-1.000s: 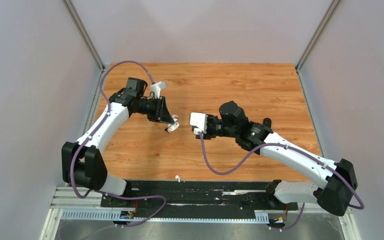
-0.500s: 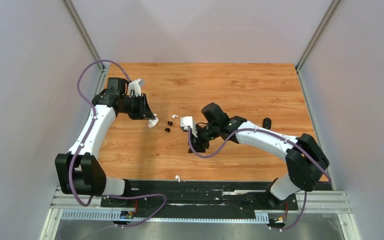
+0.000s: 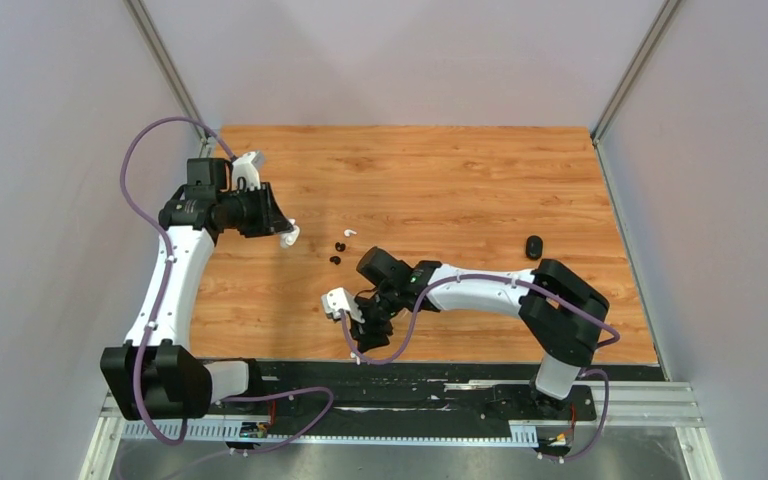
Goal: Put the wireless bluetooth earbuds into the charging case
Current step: Pick up the earbud from the center of the board.
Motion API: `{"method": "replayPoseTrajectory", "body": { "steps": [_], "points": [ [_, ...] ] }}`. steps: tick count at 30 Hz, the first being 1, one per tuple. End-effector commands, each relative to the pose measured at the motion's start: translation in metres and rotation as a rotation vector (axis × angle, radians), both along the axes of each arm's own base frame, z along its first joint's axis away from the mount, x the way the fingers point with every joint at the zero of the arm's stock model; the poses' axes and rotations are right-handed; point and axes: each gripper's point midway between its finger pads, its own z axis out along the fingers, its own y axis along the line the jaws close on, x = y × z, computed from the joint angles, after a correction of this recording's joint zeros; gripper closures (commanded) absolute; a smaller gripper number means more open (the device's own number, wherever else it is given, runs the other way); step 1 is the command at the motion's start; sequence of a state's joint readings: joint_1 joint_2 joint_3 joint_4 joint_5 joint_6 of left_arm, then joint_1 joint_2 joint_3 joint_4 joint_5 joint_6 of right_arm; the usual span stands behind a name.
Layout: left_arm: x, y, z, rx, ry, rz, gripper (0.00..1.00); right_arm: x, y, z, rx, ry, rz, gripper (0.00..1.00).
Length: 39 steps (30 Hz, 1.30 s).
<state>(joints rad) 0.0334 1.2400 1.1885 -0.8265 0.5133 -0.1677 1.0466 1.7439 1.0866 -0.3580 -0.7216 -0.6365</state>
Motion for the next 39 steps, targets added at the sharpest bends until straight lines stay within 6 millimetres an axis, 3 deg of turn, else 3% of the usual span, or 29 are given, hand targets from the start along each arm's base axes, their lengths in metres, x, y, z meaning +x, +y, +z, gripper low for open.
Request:
{"method": "replayPoseTrajectory", "body": {
  "steps": [1, 8, 16, 26, 39],
  "points": [
    [0.003, 0.002, 0.018, 0.015, -0.081, -0.004, 1.00, 0.007, 0.028, 0.010, 0.070, -0.077, -0.035, 0.59],
    [0.002, 0.001, 0.017, 0.001, -0.074, 0.002, 1.00, 0.004, 0.040, 0.004, 0.054, -0.129, -0.073, 0.62],
    [0.007, 0.000, 0.017, -0.013, -0.071, 0.007, 1.00, 0.003, 0.032, -0.017, -0.018, -0.119, -0.083, 0.63],
    [0.007, 0.000, 0.014, -0.015, -0.065, 0.009, 1.00, -0.006, 0.030, -0.024, -0.057, -0.075, -0.061, 0.62],
    [0.010, -0.001, 0.008, -0.026, -0.048, 0.006, 1.00, -0.003, 0.025, -0.040, -0.095, -0.104, -0.054, 0.70]
  ]
}}
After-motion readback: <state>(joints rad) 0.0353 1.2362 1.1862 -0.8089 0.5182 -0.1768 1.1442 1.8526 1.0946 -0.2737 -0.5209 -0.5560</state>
